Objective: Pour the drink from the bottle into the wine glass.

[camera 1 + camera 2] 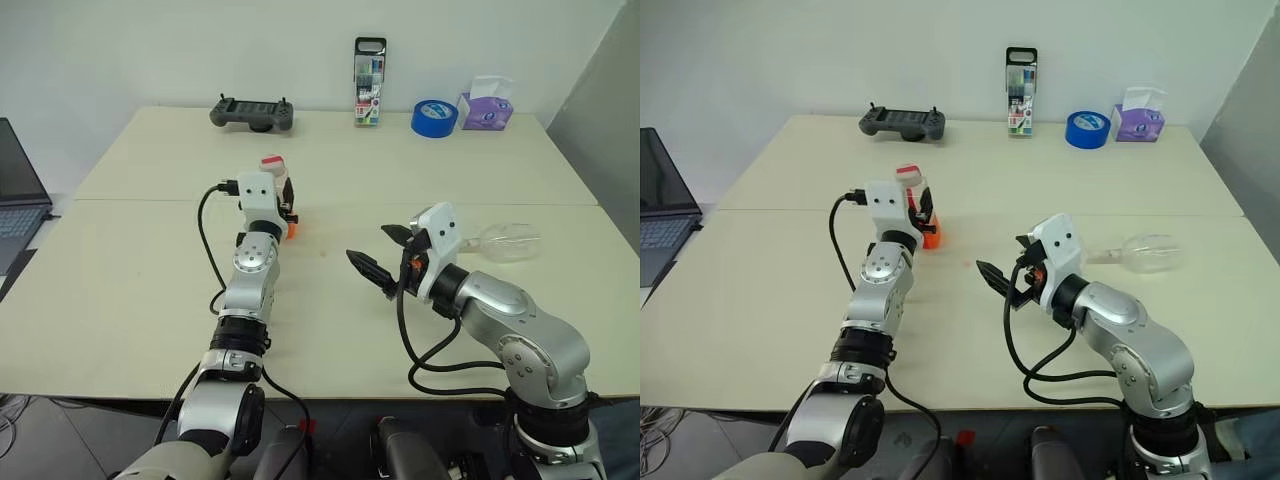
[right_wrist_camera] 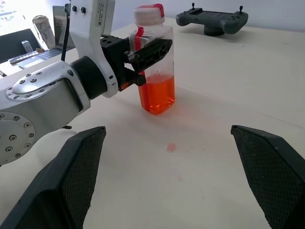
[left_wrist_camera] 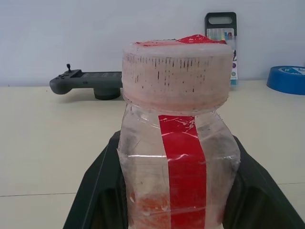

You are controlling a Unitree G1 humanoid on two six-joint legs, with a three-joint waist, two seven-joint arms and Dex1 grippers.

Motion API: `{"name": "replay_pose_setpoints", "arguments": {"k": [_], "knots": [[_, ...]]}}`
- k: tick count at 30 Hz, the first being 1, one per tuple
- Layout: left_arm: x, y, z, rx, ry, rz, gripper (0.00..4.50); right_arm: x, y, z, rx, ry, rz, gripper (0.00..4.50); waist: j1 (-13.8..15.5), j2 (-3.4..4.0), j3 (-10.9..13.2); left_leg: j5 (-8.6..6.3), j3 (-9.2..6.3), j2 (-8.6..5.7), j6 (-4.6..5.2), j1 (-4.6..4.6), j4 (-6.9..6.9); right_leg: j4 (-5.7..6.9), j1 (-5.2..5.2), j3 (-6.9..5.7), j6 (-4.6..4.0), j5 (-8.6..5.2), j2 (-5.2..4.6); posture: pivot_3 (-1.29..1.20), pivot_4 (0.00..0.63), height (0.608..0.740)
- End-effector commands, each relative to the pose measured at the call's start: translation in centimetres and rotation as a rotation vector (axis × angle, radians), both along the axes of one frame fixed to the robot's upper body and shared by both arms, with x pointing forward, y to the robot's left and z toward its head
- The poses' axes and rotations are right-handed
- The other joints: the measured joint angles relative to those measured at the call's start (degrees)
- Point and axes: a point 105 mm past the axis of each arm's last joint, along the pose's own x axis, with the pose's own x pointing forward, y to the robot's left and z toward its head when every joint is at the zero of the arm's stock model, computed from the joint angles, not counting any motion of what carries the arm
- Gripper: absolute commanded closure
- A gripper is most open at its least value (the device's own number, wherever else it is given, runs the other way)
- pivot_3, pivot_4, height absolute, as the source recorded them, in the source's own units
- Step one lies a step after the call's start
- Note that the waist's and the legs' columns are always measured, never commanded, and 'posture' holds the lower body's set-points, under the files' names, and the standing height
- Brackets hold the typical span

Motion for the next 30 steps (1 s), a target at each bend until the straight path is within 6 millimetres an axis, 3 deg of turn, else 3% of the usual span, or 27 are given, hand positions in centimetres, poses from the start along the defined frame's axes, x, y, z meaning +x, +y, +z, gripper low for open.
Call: {"name": "replay_pose_setpoints", "arguments": {"k": [1, 7, 12, 15, 22, 30], "knots": [[-0.3, -0.9, 3.7, 0.000, -0.116, -0.156, 2.66, 0.2, -0.5, 4.1, 0.081, -0.113, -0.028, 0.00, -0.04, 0.01, 0.01, 0.01, -0.05, 0.00, -0.01, -0.02, 0.00, 0.02, -0.01, -0.05, -0.01, 0.00, 0.01, 0.00, 0.150, 0.740], [-3.0, -2.8, 4.2, 0.042, -0.127, -0.538, 2.66, 1.1, -0.3, 7.2, 0.071, -0.115, -0.050, 0.00, -0.08, 0.05, 0.03, 0.06, -0.26, 0.01, -0.11, -0.28, -0.01, 0.01, -0.15, -0.26, -0.06, 0.02, -0.01, 0.00, 0.150, 0.740], [-5.4, -4.5, 3.6, 0.072, -0.096, -0.711, 2.66, 1.3, 0.6, 8.1, 0.075, -0.110, -0.048, 0.00, -0.08, 0.06, 0.02, 0.12, -0.26, -0.03, -0.19, -0.71, -0.03, 0.05, -0.60, -0.26, -0.09, 0.03, -0.35, 0.00, 0.150, 0.740], [-6.9, -6.3, 3.5, 0.097, -0.093, -0.788, 2.66, 1.7, 0.9, 7.5, 0.067, -0.091, -0.082, 0.00, -0.08, 0.07, 0.03, 0.11, -0.26, -0.04, -0.18, -0.73, -0.02, 0.05, -0.62, -0.26, -0.09, 0.03, -0.40, 0.00, 0.150, 0.740], [-9.0, -8.8, 3.1, 0.121, -0.082, -0.857, 2.66, 1.7, 2.5, 7.5, 0.084, -0.093, -0.108, 0.00, -0.10, 0.08, 0.03, 0.13, -0.24, -0.08, -0.17, -0.67, 0.02, 0.20, -0.60, -0.25, -0.09, 0.02, -0.44, 0.00, 0.150, 0.740], [-9.6, -9.7, 2.9, 0.132, -0.068, -0.890, 2.66, 1.5, 3.2, 7.1, 0.077, -0.090, -0.117, 0.00, -0.15, 0.08, 0.04, 0.14, -0.27, -0.05, -0.16, -0.63, 0.02, 0.29, -0.60, -0.26, -0.09, 0.02, -0.33, 0.00, 0.150, 0.740]]}}
